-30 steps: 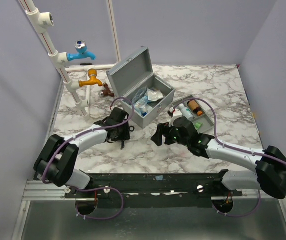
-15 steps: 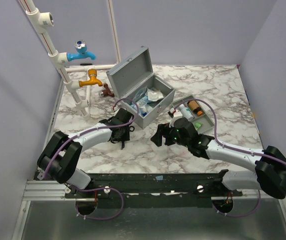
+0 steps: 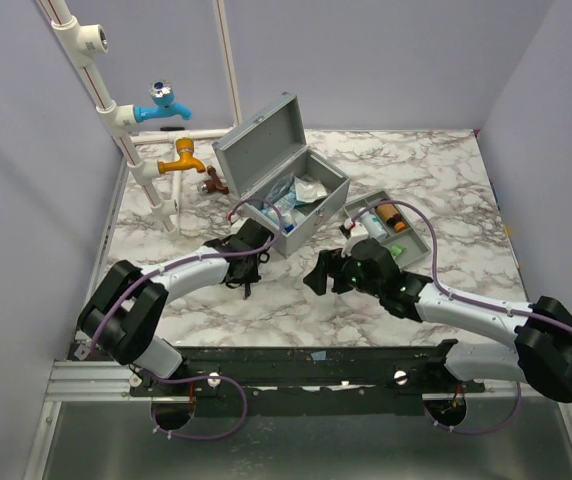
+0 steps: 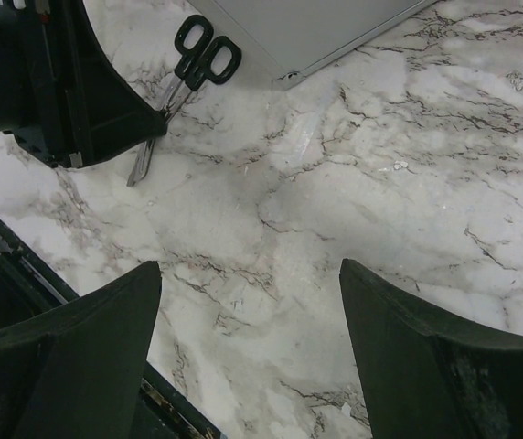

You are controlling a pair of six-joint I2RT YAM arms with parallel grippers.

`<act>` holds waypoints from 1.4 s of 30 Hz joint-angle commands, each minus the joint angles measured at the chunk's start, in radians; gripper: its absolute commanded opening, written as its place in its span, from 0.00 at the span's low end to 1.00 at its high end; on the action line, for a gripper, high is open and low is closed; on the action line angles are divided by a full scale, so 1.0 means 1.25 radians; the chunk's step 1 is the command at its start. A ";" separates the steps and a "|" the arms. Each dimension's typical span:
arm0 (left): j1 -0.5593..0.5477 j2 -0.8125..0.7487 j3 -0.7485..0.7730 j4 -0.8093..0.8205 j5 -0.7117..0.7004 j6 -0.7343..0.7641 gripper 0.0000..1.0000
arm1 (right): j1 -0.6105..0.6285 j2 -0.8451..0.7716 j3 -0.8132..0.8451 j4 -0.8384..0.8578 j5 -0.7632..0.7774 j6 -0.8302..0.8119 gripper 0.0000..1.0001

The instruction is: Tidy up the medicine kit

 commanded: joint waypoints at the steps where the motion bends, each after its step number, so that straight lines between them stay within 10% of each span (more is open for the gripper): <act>1: -0.022 0.046 -0.036 -0.056 0.039 -0.035 0.23 | 0.000 -0.023 -0.016 0.007 -0.003 0.006 0.81; 13: -0.107 0.055 -0.042 -0.092 0.014 -0.057 0.01 | 0.000 -0.056 -0.033 0.001 -0.006 0.017 0.81; 42: -0.231 -0.202 -0.045 -0.103 0.086 -0.050 0.00 | 0.000 -0.040 -0.076 0.033 -0.064 0.145 0.81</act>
